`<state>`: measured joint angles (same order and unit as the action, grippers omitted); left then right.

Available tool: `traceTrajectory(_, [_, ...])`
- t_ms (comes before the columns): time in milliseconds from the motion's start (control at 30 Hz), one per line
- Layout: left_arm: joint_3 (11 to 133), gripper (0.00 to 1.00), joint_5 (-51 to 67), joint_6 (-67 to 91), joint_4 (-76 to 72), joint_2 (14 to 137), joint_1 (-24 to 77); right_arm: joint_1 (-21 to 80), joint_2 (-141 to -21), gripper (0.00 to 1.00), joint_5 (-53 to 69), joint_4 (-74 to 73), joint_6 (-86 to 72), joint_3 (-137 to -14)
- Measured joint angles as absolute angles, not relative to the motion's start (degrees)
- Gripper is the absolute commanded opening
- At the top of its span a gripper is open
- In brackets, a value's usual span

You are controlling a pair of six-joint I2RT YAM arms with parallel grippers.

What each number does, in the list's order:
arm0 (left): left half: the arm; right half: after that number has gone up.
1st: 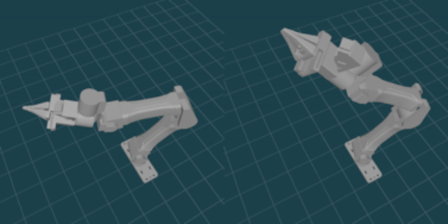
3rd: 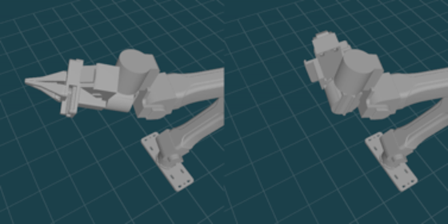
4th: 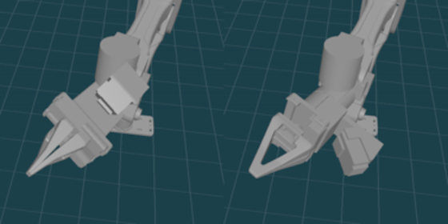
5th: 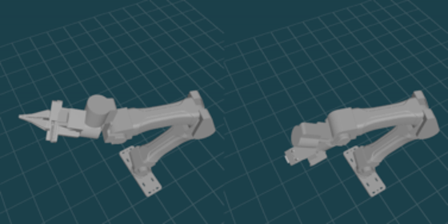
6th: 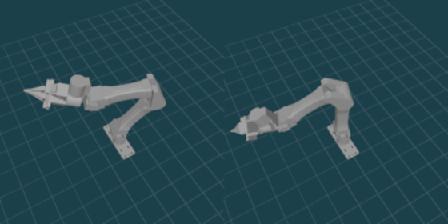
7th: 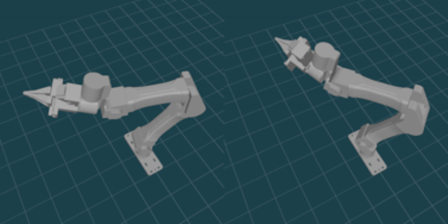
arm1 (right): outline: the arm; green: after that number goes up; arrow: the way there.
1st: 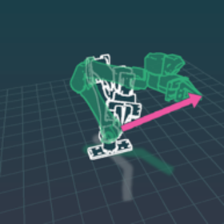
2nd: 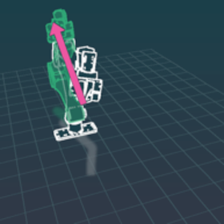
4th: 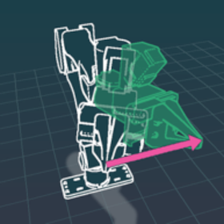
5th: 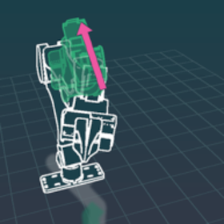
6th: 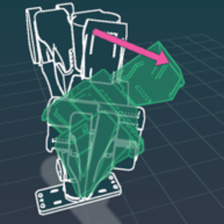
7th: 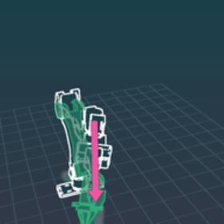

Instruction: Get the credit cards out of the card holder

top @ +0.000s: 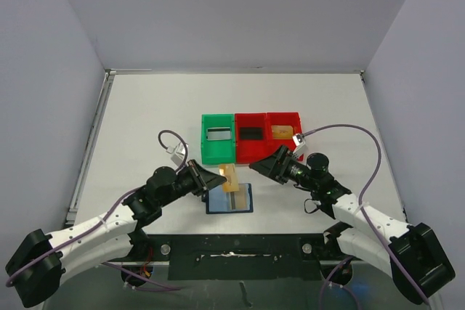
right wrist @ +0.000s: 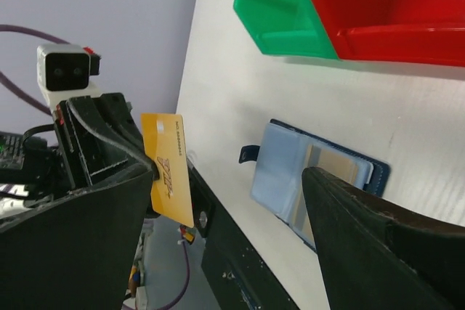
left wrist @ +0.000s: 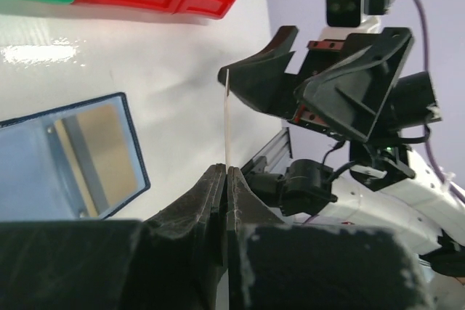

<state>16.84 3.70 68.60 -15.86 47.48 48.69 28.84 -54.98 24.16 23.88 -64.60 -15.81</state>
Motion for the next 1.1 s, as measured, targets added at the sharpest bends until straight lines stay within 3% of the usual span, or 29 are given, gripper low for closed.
traceTrajectory(67, [16.01, 0.00, 5.19, 69.41, -18.94, 47.75, 47.68, 28.84, -55.37, 0.77, 26.00, 25.76, -65.43, -15.31])
traceTrajectory(600, [12.19, 0.00, 16.51, 74.96, -39.55, 55.53, 42.13, 28.84, -66.39, 0.53, 40.32, 36.82, -70.19, -20.60])
traceTrajectory(800, [12.14, 0.00, 17.58, 74.96, -40.40, 55.51, 41.85, 28.84, -69.38, 0.34, 44.75, 40.32, -70.59, -23.22])
traceTrajectory(1100, [12.25, 0.00, 20.47, 74.63, -42.48, 56.64, 41.06, 28.80, -71.37, 0.34, 49.80, 40.05, -68.36, -25.30])
